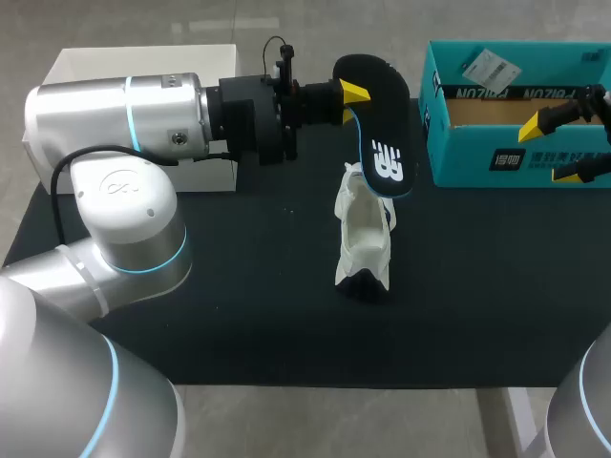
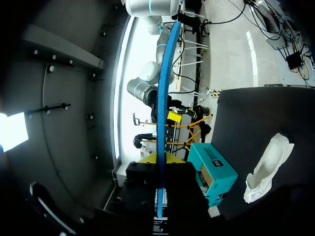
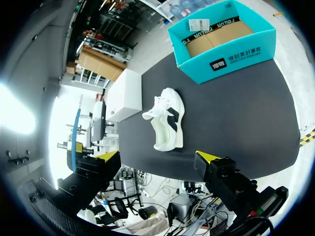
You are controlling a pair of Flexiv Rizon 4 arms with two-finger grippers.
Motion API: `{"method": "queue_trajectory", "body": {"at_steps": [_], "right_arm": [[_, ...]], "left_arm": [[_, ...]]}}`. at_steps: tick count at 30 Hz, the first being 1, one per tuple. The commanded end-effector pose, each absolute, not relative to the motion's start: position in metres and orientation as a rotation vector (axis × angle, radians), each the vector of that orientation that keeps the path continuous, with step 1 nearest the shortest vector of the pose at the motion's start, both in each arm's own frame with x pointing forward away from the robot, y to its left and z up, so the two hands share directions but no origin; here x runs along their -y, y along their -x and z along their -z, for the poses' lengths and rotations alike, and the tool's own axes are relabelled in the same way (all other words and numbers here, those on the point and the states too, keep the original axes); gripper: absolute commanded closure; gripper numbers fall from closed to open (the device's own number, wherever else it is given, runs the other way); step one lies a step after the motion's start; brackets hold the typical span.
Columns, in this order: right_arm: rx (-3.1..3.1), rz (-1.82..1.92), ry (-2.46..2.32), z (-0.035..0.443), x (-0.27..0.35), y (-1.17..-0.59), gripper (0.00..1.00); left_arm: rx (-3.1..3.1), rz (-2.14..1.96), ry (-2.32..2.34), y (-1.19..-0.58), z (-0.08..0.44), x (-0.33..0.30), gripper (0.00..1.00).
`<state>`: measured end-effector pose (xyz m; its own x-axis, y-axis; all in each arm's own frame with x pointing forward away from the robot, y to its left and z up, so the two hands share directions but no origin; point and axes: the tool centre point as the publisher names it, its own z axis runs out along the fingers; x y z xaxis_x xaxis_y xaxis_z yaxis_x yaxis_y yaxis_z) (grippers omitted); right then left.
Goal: Take the shoe out of the shoebox, open the shoe tongue, remove and reinsert the insole, then place the shoe into the shoebox
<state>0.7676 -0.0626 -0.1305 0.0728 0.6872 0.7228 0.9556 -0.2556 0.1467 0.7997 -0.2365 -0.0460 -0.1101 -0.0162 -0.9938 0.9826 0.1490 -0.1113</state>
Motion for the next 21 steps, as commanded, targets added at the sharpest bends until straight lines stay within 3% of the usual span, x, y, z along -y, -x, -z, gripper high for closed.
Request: {"method": "queue_trajectory", "body": {"at_steps": [1,21], "right_arm": [[1.632,1.001,1.993,0.131,0.062,-0.768,0.0],[1.632,1.001,1.993,0.131,0.062,-0.768,0.0]], "left_arm": [[-1.355,1.178,-1.039,-0.8,0.045,0.238,1.0],[-1.627,1.325,-1.073,-0.759,0.092,0.195,1.0]]}}
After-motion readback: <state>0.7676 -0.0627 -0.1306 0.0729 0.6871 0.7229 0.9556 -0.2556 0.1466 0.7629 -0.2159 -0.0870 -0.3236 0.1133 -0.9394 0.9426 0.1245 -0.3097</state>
